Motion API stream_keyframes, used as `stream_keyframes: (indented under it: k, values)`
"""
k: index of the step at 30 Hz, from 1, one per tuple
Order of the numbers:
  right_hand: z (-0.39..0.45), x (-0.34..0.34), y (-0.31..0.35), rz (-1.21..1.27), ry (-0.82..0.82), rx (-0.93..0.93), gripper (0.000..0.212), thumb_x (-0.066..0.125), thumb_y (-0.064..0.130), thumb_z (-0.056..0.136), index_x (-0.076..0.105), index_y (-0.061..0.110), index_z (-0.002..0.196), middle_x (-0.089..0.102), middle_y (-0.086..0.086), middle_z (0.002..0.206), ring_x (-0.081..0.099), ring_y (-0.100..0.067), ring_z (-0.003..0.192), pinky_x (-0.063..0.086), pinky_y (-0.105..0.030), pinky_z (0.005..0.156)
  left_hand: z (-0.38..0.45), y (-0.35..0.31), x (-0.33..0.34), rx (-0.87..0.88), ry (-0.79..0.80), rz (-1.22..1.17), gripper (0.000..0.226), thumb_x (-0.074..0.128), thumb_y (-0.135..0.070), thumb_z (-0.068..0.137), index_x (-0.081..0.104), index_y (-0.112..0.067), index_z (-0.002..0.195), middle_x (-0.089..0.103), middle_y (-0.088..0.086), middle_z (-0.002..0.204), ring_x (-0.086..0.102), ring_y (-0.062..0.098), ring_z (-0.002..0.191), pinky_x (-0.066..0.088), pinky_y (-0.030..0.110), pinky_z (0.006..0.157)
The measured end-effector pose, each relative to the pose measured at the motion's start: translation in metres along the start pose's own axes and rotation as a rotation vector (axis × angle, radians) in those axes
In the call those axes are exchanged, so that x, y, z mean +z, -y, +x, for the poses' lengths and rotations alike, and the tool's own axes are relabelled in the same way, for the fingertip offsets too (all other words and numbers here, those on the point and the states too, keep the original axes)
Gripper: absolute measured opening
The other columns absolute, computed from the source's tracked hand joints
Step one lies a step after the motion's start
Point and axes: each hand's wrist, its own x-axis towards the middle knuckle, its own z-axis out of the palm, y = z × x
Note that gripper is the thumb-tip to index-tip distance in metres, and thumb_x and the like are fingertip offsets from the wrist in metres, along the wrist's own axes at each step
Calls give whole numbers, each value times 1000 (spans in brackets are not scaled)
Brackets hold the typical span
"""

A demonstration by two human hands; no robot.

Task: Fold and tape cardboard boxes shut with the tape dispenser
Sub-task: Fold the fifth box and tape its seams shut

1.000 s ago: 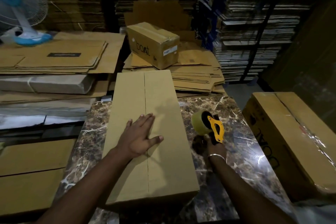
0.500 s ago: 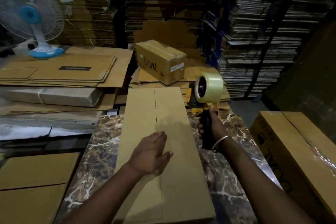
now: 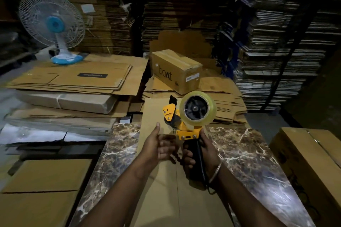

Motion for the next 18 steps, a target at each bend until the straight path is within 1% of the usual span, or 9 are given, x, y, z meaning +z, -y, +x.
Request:
stream_keyframes:
  k: [2,4,6,7,10,12,15,16,18]
  values:
    - [1,-3,1,9,15,-5,73,33,75,88,57,8,74,43,-5,59,43,-16,38,37,-24,41,2,-10,-2,-105,84,-176,81,43,-72,91,69,3,109,73,14,91,71,21,68,56,27,57]
    - [0,-4,1,37,37,-4,73,33,74,87,58,7,74,44,-5,58,43,-16,38,37,-23,42,6,-15,1,-143,106,-258,83,48,-74,87,69,3,108,74,15,103,74,23,77,58,31,66]
    - [-2,-3,2,78,53,-7,74,32,73,86,58,5,74,44,-5,56,43,-17,37,37,-23,41,7,-18,7,-149,93,-264,75,52,-70,88,68,2,105,74,15,101,75,23,80,56,34,72]
    - [-2,-4,2,86,54,-15,74,32,73,86,58,5,74,43,-5,56,43,-17,37,37,-23,41,7,-19,10,-156,92,-257,71,54,-67,88,68,1,104,75,14,99,75,23,80,56,34,72]
    - [-3,-3,1,75,33,-39,72,34,73,86,58,6,75,43,-5,56,43,-16,37,38,-23,40,5,-23,17,-171,102,-254,60,59,-58,90,67,0,102,73,12,94,74,21,75,59,30,64]
    - [-2,-5,1,58,35,-50,70,44,75,83,59,6,75,43,-5,57,43,-16,37,39,-24,41,6,-24,20,-179,98,-267,51,62,-49,91,66,0,101,71,12,94,73,21,74,60,27,58]
    - [1,-11,2,38,78,-61,73,73,75,64,60,4,76,44,-6,58,45,-17,38,40,-25,42,8,-23,23,-162,97,-301,33,67,-33,89,67,-1,95,72,9,90,72,17,76,60,25,55]
    - [2,-13,2,36,97,-65,74,78,74,60,59,4,77,45,-6,59,45,-18,39,41,-25,42,9,-22,22,-152,98,-314,27,66,-28,88,67,-1,92,73,8,86,73,15,74,60,24,54]
    - [3,-15,2,30,114,-73,75,81,72,58,59,3,78,45,-7,60,45,-18,39,41,-25,43,10,-22,19,-165,123,-357,22,61,-20,93,67,1,91,74,10,84,74,17,68,59,26,51]
